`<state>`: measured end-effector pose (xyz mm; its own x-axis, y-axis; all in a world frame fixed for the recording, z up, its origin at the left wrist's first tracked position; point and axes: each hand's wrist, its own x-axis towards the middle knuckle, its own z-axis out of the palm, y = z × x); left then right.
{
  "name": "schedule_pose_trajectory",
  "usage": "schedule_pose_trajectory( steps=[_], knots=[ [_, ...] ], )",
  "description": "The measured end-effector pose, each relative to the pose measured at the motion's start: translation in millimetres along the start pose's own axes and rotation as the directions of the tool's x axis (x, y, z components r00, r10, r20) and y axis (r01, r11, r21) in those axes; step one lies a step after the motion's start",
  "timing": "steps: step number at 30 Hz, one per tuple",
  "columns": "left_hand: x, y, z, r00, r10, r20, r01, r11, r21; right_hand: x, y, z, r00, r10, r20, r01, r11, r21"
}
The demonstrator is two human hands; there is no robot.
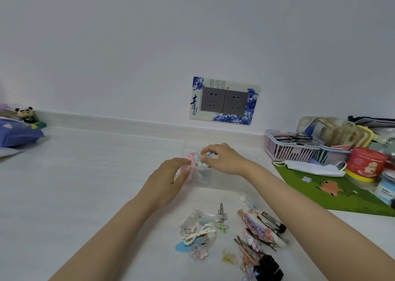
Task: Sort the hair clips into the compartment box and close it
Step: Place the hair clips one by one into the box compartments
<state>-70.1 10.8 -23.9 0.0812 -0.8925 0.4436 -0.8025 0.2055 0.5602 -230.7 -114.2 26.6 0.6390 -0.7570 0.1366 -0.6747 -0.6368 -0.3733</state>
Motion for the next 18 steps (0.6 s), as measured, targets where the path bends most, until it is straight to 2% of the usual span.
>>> schedule_pose_trajectory(
  steps=[2, 5, 7, 9, 12, 15, 18],
  knots=[
    [0, -1, 0, 1.000, 0.006, 0.001, -0.006, 1.000, 0.004, -6, 1, 0, 1.000, -0.009, -0.014, 0.008, 1.000, -0.024],
    [0, -2, 0, 1.000, 0.010, -0.004, -0.010, 1.000, 0.003, -23, 2, -1, 0.988, -0.057, -0.141, 0.071, 0.993, 0.089],
    [1, -2, 1, 1.000, 0.014, -0.005, -0.014, 1.000, 0.005, -35, 1, -2, 0.969, -0.153, -0.192, 0.161, 0.987, 0.027],
    [1, -1, 2, 1.000, 0.017, 0.004, -0.017, 1.000, 0.010, -42, 1, 0, 0.954, -0.251, -0.163, 0.234, 0.965, -0.119],
    [1, 0, 2, 1.000, 0.017, 0.013, -0.017, 1.000, 0.005, -43, 1, 5, 0.964, -0.261, -0.043, 0.241, 0.934, -0.263],
    [-1, 0, 2, 1.000, 0.025, 0.012, -0.025, 1.000, -0.001, -41, -3, 7, 0.970, -0.241, 0.002, 0.235, 0.941, -0.242],
    [-2, 0, 2, 1.000, 0.023, 0.018, -0.023, 1.000, 0.008, -43, -3, 8, 0.966, -0.254, -0.051, 0.242, 0.954, -0.177]
  ],
)
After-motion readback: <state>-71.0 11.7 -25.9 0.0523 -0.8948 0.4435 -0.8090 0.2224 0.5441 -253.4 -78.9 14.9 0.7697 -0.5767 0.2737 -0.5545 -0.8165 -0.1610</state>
